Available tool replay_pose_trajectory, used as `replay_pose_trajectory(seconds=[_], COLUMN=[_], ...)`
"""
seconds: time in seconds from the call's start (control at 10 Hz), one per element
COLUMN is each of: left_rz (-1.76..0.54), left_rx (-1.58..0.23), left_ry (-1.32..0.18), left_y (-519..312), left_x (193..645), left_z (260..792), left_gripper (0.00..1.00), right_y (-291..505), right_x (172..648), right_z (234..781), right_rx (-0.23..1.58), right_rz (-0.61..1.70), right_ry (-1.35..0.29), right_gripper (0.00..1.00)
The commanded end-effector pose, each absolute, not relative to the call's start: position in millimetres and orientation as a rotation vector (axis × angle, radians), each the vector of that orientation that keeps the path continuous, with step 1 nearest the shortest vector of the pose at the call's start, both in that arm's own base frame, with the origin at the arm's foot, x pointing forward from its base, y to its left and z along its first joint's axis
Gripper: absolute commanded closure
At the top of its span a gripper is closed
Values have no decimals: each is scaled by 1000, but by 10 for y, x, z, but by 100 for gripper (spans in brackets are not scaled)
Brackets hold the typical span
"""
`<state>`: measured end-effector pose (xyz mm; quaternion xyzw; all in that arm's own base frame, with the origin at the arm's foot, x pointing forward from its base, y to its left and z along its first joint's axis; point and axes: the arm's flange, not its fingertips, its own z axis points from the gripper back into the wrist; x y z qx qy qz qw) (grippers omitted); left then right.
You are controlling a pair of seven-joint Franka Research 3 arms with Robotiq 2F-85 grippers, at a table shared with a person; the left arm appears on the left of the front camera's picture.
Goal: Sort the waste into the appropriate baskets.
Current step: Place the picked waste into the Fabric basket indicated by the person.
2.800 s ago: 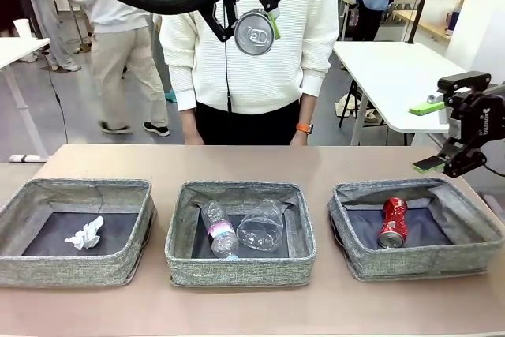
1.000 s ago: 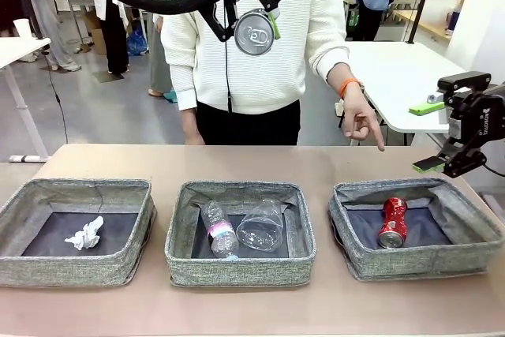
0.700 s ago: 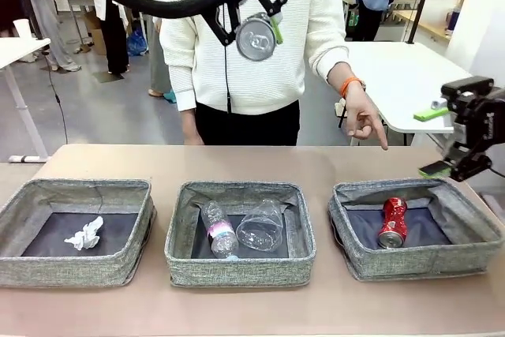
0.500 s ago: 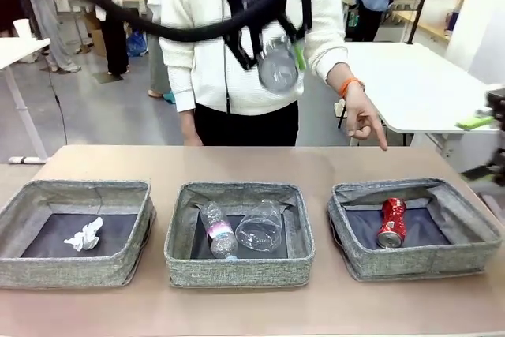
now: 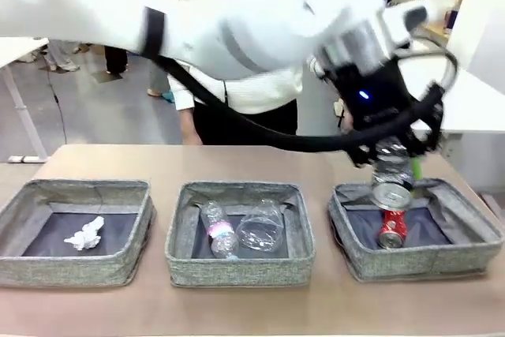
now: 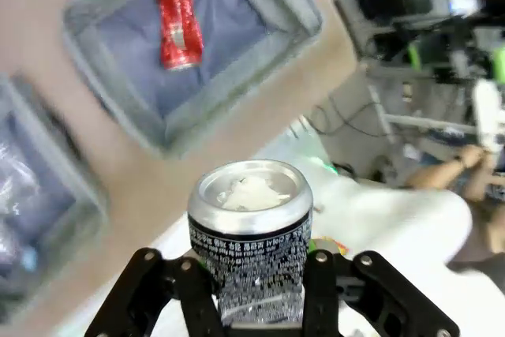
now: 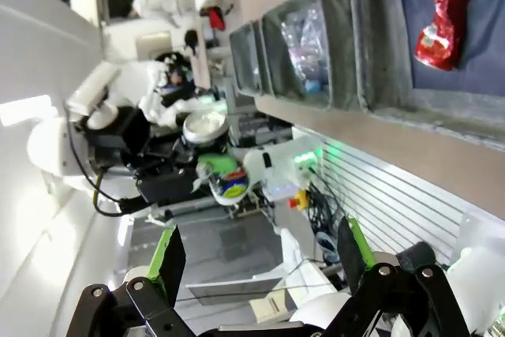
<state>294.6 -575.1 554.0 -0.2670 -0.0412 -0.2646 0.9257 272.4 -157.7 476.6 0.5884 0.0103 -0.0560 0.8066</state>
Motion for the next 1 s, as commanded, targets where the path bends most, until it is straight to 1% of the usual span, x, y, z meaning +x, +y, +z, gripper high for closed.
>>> replay_pose_trajectory(seconds=[0.0,0.1,0.3,0.4,0.8,0.9], left_rz=[-625,-609,-568,-563,-541,-585], left_rx=[-509,-495,-454,-450,-455,-441], left_ry=[-166,-195,-185,-171,-209,-239], left_y=[-6335,-6473,-6561,-6552,-6491,-6482], left_x=[3446,3538,3695,3707,3739,3754], left_z=[5633,5525,5290,5248,5235,5208], left_gripper=[79,79,79,79,79,24], right_y=[-1455,-1455,-1455,-1455,-1455,-1455], right_x=[2833,2833,2833,2833,2833,2833], right_z=[4795,4795,4795,4795,4795,4795], right_rx=[1231,1231,1231,1231,1231,1231], right_rz=[-126,-126,-126,-126,-126,-126], right_ry=[58,58,58,58,58,58], right_gripper=[0,0,0,0,0,0])
